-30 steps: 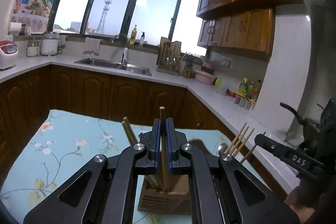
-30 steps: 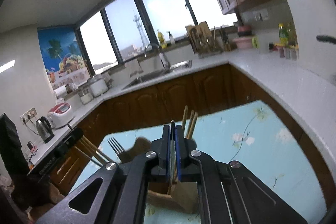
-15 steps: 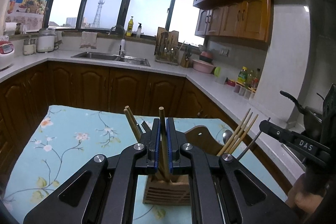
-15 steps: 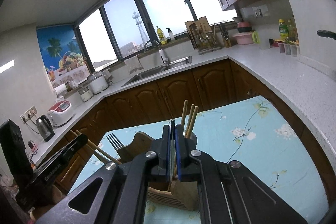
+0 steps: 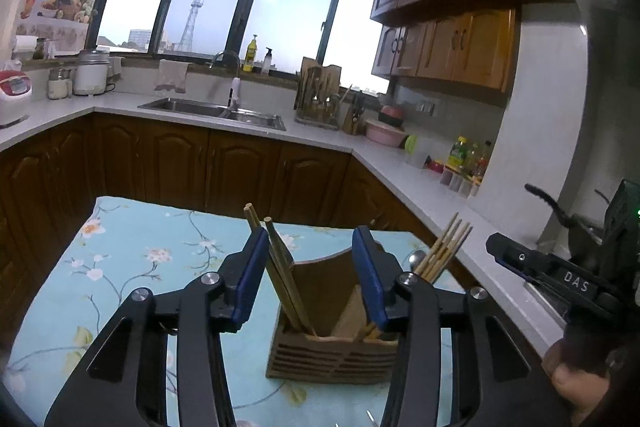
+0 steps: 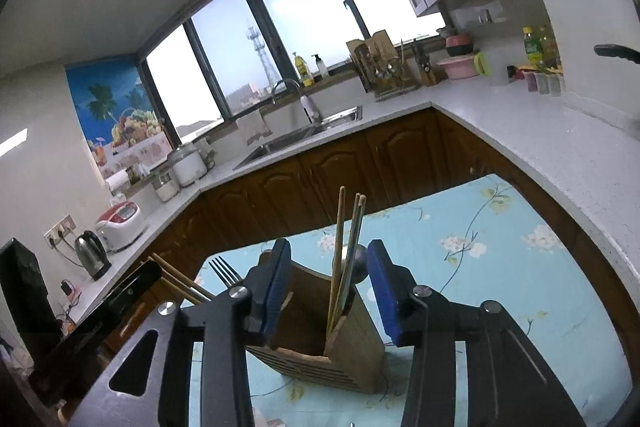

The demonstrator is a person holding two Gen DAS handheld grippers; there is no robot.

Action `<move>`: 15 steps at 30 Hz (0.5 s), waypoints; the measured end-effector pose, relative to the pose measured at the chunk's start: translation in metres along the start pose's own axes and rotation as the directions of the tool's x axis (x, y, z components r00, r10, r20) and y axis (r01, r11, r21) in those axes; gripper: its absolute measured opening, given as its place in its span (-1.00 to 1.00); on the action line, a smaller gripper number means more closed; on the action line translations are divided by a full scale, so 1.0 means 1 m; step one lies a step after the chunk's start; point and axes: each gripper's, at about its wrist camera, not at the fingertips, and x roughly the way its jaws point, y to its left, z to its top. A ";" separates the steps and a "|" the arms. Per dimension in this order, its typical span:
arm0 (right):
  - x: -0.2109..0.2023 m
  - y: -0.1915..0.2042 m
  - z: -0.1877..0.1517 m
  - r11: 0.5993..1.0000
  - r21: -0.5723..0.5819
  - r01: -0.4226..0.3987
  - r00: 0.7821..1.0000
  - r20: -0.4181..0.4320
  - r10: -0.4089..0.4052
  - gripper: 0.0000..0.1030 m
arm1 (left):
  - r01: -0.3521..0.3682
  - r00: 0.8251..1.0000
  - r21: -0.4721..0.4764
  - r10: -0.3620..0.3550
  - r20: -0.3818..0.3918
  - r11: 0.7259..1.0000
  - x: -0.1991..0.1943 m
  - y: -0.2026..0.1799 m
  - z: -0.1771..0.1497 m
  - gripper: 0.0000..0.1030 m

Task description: Organize utensils

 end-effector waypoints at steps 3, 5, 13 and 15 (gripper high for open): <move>-0.012 -0.001 -0.004 1.000 0.012 -0.002 1.000 0.018 0.002 0.05 | 0.003 1.000 -0.022 -0.003 0.008 1.000 -0.016 0.002 -0.006 -0.05; -0.020 -0.003 -0.008 1.000 0.017 0.001 1.000 0.026 -0.001 0.23 | -0.004 1.000 -0.037 0.005 0.012 0.999 -0.025 0.005 -0.012 0.08; -0.034 -0.005 -0.039 1.000 0.025 -0.003 1.000 -0.021 0.004 0.38 | -0.060 0.997 -0.108 0.054 -0.053 0.992 -0.055 0.025 -0.054 0.20; -0.039 -0.005 -0.052 0.999 0.032 -0.008 0.999 -0.039 0.009 0.42 | -0.077 0.995 -0.127 0.068 -0.074 0.989 -0.063 0.031 -0.067 0.20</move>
